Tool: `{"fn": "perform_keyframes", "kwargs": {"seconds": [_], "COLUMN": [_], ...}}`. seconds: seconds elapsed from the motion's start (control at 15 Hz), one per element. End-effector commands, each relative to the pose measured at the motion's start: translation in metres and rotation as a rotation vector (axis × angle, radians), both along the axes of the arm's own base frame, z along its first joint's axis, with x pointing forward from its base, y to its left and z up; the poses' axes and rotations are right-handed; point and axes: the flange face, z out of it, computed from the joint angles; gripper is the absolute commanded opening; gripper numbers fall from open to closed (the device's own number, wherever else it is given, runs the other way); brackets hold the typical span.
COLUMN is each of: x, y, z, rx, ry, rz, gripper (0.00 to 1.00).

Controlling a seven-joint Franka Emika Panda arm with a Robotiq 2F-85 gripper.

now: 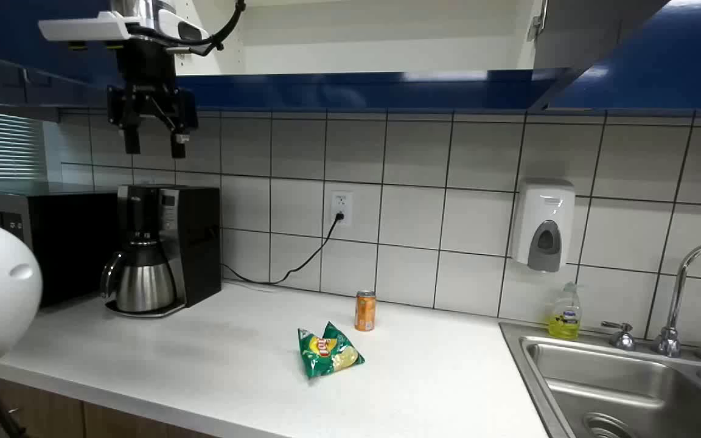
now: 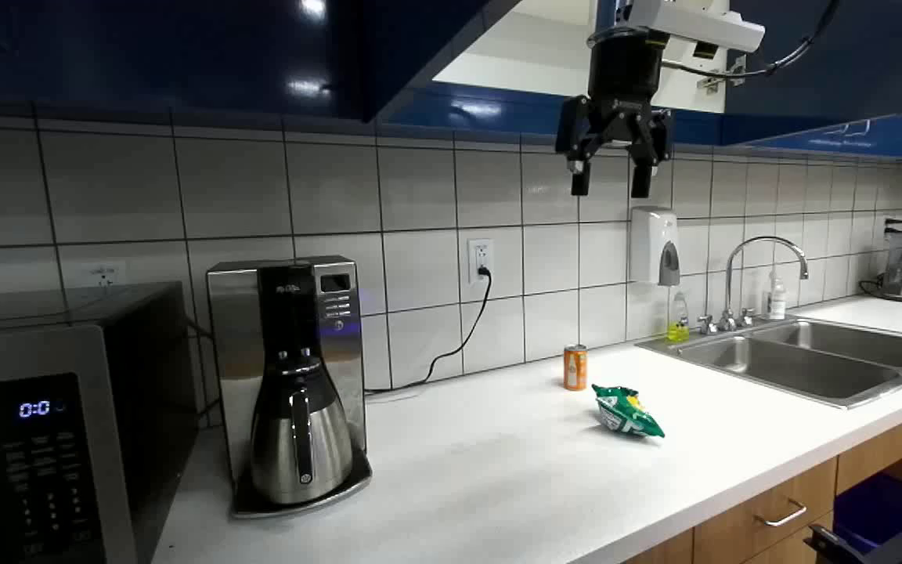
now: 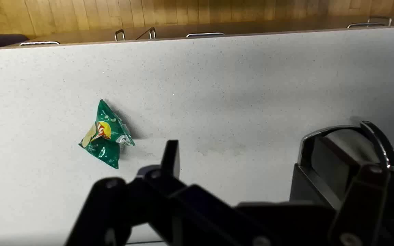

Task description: Pick up the green lays packet and put inside the bottom compartment of the blue cabinet

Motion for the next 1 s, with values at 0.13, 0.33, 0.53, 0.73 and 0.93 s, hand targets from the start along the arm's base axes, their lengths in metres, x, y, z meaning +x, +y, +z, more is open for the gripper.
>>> {"fn": "perform_keyframes", "kwargs": {"seconds": [0.13,0.33,0.53,0.73,0.93], "x": [0.006,0.013,0.018,0.018,0.017], "y": [-0.005,-0.02,-0.045,-0.076,-0.106], "z": [-0.004,-0.022,-0.041,-0.063,-0.083], "rx": [0.009,0.022,0.04,0.052,0.064], "ry": [-0.001,-0.004,-0.016,-0.023,-0.03], "rz": [-0.02,-0.068,-0.151,-0.254,-0.346], "gripper": [1.0,1.0,1.0,1.0,1.0]}}
